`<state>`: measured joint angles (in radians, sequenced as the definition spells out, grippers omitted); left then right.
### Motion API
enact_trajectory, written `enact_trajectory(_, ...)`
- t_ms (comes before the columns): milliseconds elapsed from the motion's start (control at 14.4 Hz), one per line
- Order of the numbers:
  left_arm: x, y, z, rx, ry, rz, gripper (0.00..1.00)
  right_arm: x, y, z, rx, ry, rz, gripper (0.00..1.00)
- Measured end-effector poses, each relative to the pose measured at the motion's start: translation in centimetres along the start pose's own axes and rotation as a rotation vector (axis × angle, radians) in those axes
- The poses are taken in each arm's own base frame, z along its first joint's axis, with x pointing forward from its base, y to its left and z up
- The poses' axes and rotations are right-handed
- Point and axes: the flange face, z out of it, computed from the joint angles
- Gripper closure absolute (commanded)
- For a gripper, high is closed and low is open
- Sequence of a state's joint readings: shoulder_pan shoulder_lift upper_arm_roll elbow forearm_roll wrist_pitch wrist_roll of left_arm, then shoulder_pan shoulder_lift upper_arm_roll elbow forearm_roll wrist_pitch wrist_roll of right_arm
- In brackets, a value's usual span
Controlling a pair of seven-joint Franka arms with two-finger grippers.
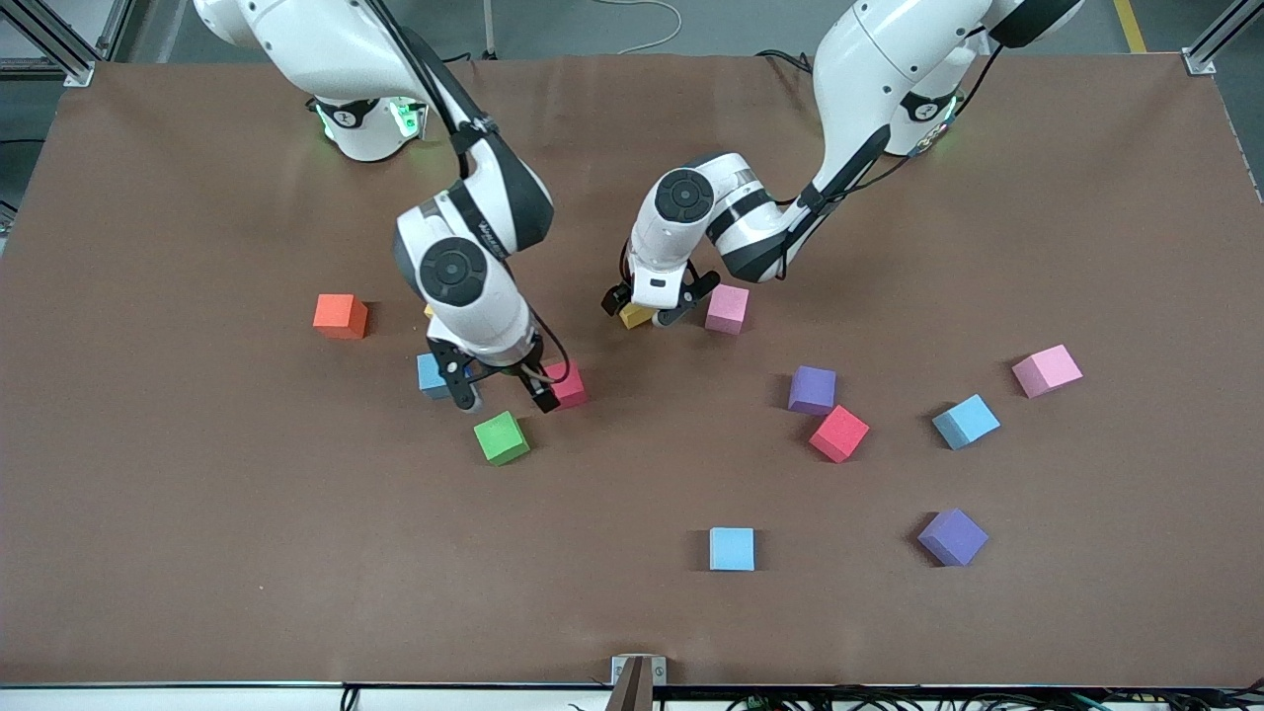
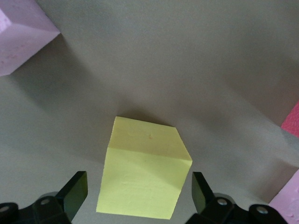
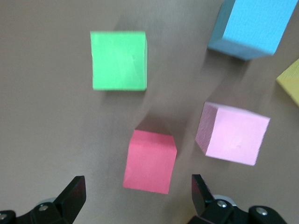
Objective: Arrange 11 blocks into digit 3
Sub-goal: 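Grasp the yellow cube with the left gripper while the right gripper grasps the red cube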
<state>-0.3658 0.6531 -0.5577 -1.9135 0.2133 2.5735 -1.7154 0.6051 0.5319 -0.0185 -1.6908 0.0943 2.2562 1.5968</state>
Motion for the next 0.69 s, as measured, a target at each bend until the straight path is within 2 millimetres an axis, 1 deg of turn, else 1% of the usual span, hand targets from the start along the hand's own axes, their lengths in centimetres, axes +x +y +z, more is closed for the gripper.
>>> enact_trajectory(69, 0.0, 0.0, 0.2, -0.003, -0.002, 0.001, 0.39, -0.5, 0.1, 1.0, -0.002, 0.001, -0.001, 0.00)
enact_trajectory(208, 0.0, -0.1, 0.5, -0.004, 0.009, 0.022, 0.63, -0.5, 0.3, 2.5, 0.005, 0.004, 0.000, 0.00)
enact_trajectory(277, 0.0, -0.1, 0.5, -0.005, 0.020, 0.041, 0.68, -0.3, 0.5, 3.0, 0.004, 0.006, 0.003, 0.00)
enact_trajectory(347, -0.2, -0.1, 0.4, -0.008, 0.031, 0.062, 0.70, -0.2, 0.7, 3.4, 0.002, 0.007, 0.006, 0.00)
enact_trajectory(485, -0.5, -0.1, 0.3, -0.012, 0.050, 0.111, 0.71, 0.0, 0.8, 4.0, -0.002, 0.009, 0.023, 0.00)
enact_trajectory(693, -0.6, -0.4, 0.1, -0.006, 0.058, 0.271, 0.71, 0.3, 0.8, 5.2, -0.006, 0.013, 0.037, 0.00)
